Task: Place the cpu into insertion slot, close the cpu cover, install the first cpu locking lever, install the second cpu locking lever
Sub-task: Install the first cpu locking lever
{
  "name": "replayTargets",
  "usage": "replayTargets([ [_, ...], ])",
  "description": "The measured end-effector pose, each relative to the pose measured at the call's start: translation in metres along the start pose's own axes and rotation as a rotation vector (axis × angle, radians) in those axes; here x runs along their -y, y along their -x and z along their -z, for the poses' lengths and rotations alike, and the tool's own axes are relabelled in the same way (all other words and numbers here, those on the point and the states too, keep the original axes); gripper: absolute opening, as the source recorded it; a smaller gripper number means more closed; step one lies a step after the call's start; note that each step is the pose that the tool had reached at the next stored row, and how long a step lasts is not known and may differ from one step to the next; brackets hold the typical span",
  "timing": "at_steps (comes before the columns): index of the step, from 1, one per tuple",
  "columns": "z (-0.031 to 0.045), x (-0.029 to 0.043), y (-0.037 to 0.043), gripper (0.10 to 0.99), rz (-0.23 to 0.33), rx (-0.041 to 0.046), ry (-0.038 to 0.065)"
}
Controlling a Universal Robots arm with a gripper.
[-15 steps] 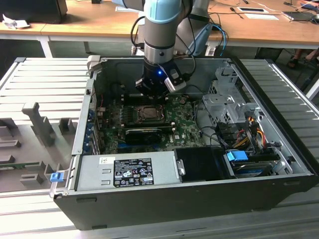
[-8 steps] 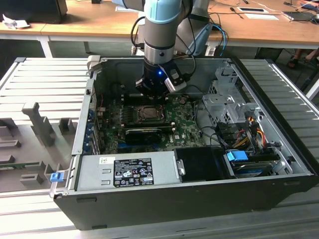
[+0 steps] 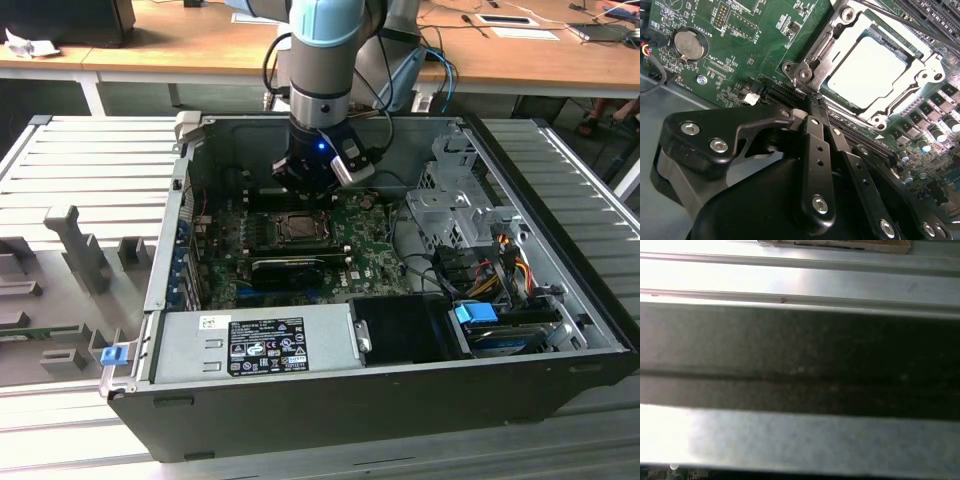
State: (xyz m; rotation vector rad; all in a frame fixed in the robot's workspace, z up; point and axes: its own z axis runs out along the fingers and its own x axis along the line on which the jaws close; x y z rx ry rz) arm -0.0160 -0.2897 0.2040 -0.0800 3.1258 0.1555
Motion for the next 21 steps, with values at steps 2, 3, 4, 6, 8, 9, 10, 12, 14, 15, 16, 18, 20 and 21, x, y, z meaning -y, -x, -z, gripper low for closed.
replayTargets([
  [2,-0.0005,0.0,0.0,0.106,0.0,0.0001,0.0],
  [3,-0.0008,0.0,0.0,0.106,0.0,0.0002,0.0],
  [4,-0.0015,-0.0001,0.0001,0.106,0.0,0.0008,0.001],
  [6,-0.0029,0.0003,0.0,0.106,0.0,0.0002,0.002],
  [8,-0.003,0.0002,0.0,0.106,0.0,0.0013,0.019],
  [9,-0.0029,0.0002,0.0,0.106,0.0,0.0013,0.02],
  [10,-0.0025,0.0001,0.0,0.106,0.0,0.0014,0.02],
  [12,0.0024,-0.0003,0.0001,0.106,0.0,0.0012,0.018],
  [14,0.0086,-0.0009,0.0002,0.106,0.0,0.0011,0.017],
  [15,0.0134,-0.0014,0.0003,0.106,0.0,0.0011,0.016],
  [16,0.0153,-0.0016,0.0003,0.106,0.0,0.001,0.015],
  [18,0.0157,-0.0016,0.0003,0.106,0.0,0.001,0.013],
  [20,0.0159,0.0005,0.0002,0.106,0.0,0.001,0.013],
  [21,0.0161,0.0022,0.0001,0.106,0.0,0.001,0.013],
])
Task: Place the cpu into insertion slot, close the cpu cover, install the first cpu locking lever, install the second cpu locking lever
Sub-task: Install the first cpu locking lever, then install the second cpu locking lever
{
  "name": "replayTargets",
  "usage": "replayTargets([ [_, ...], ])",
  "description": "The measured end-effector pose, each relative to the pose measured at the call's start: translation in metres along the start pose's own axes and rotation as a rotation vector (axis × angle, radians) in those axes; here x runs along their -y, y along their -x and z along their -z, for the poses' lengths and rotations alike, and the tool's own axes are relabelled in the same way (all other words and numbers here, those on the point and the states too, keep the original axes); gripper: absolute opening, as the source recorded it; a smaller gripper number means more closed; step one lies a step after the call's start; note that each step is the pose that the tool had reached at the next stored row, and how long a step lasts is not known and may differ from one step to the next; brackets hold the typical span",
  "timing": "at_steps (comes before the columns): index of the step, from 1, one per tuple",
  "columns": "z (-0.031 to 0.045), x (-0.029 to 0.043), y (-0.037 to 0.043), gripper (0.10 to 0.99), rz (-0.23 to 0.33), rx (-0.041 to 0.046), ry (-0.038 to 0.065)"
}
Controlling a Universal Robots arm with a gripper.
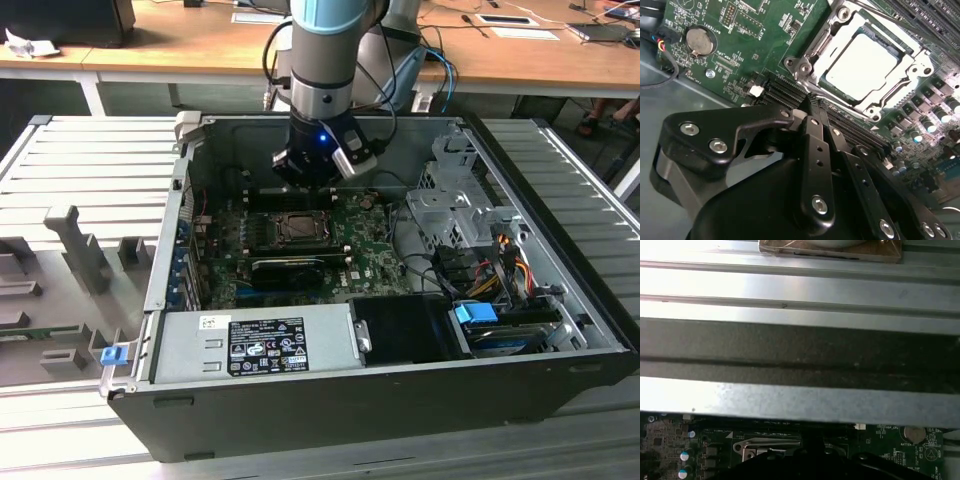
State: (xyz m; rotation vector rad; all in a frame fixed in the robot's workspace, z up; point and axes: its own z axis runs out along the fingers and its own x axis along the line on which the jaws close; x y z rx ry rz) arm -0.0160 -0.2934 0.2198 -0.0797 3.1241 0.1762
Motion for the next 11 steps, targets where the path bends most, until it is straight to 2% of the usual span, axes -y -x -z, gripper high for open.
replayTargets([
  [11,0.0006,0.0048,-0.0002,0.106,0.0,-0.0001,0.0],
])
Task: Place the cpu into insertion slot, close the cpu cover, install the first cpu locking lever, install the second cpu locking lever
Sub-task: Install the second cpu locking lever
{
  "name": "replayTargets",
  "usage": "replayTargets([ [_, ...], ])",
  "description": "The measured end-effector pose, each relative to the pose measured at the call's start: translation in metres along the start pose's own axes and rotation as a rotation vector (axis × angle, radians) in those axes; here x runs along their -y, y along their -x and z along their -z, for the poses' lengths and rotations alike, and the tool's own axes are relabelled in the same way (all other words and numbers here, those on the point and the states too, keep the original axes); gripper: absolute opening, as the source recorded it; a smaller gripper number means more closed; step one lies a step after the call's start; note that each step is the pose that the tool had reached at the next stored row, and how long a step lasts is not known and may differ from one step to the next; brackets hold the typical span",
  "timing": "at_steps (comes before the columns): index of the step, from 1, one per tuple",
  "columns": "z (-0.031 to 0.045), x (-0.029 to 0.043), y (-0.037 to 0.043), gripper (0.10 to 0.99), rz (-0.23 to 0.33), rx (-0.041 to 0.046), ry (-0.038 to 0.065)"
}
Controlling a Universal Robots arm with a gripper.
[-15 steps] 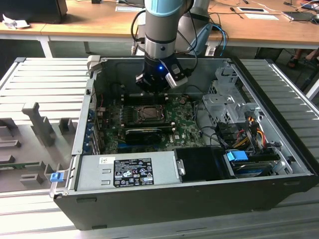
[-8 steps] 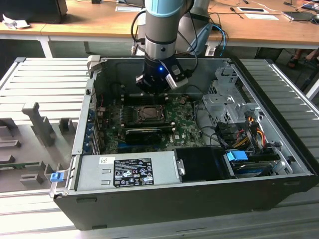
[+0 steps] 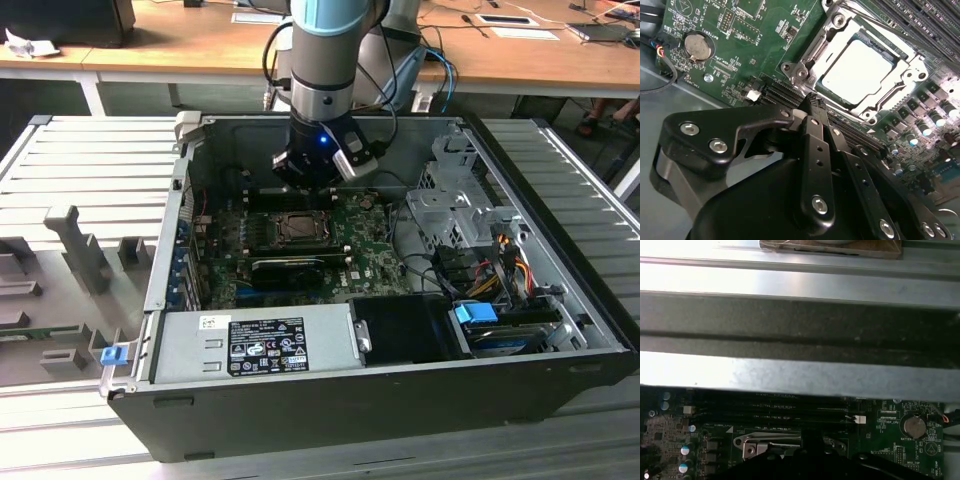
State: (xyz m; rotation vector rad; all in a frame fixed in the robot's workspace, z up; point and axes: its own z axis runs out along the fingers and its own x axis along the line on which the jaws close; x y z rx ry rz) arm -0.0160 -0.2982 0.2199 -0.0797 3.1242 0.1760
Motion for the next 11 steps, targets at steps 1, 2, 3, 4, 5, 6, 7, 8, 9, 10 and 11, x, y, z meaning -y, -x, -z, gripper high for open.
replayTargets([
  [1,0.0,0.0006,0.0,0.106,0.0,0.0001,0.0],
  [2,0.0,0.001,0.0,0.106,0.0,0.0001,0.0],
  [3,0.0001,0.0015,-0.0001,0.106,0.0,0.0001,0.0],
  [4,0.0002,0.0022,-0.0001,0.106,0.0,0.0001,0.0],
  [5,0.0003,0.0028,-0.0001,0.106,0.0,0.0001,0.0],
  [6,0.0004,0.0036,-0.0002,0.106,0.0,0.0001,0.0],
  [7,0.0005,0.0047,-0.0002,0.106,0.0,0.0001,0.0],
  [8,0.0006,0.0057,-0.0003,0.106,0.0,0.0001,0.0],
  [9,0.0007,0.0064,-0.0003,0.106,0.0,0.0001,0.0],
  [10,0.0007,0.0066,-0.0004,0.106,0.0,0.0002,0.0],
  [11,0.0007,0.0067,-0.0004,0.106,0.0,0.0001,0.0],
])
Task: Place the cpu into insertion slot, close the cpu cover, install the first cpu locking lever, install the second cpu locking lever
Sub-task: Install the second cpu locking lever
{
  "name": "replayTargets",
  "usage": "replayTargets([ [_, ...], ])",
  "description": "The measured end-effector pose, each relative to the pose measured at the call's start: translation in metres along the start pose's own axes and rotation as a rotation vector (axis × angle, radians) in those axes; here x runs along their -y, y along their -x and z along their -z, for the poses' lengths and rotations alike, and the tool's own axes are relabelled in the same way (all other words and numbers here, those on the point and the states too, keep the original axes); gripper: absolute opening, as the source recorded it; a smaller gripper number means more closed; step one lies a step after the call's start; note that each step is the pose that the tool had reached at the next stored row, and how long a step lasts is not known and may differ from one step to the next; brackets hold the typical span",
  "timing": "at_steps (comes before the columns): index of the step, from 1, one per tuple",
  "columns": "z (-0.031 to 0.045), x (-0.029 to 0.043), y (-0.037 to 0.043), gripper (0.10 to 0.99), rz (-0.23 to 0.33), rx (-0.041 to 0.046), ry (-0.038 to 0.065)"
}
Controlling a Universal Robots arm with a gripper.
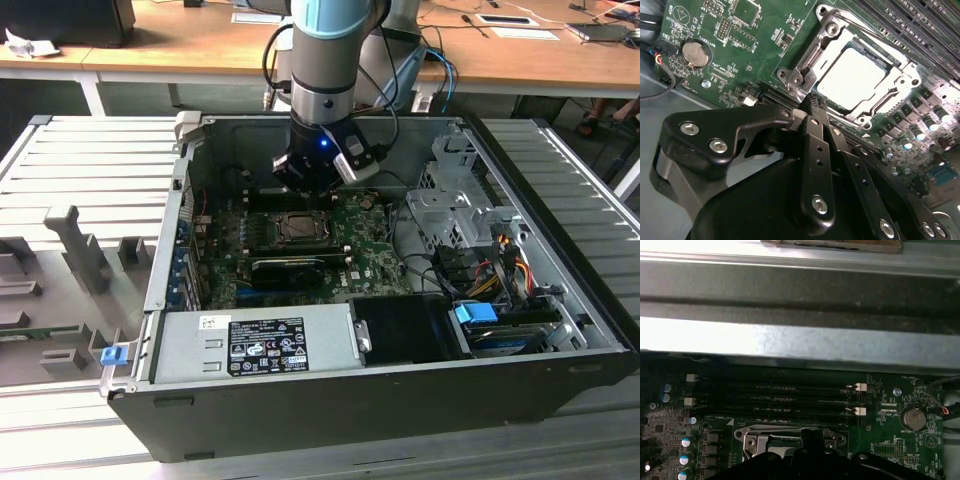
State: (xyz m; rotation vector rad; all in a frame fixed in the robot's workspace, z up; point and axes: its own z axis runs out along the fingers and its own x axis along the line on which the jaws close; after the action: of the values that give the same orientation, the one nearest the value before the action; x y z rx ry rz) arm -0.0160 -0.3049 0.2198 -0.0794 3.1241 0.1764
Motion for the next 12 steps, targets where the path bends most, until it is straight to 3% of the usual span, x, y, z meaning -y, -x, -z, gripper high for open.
replayTargets([
  [5,0.0091,-0.0008,0.0003,0.106,0.0,-0.0005,0.0],
  [7,0.0167,-0.0016,0.0004,0.106,0.0,-0.0004,0.0],
  [8,0.03,-0.0031,0.0005,0.106,0.0,-0.0004,0.0],
  [9,0.036,-0.0038,0.0006,0.106,0.0,-0.0005,-0.001],
  [12,0.039,-0.0029,0.0007,0.106,0.0,-0.0004,-0.001],
])
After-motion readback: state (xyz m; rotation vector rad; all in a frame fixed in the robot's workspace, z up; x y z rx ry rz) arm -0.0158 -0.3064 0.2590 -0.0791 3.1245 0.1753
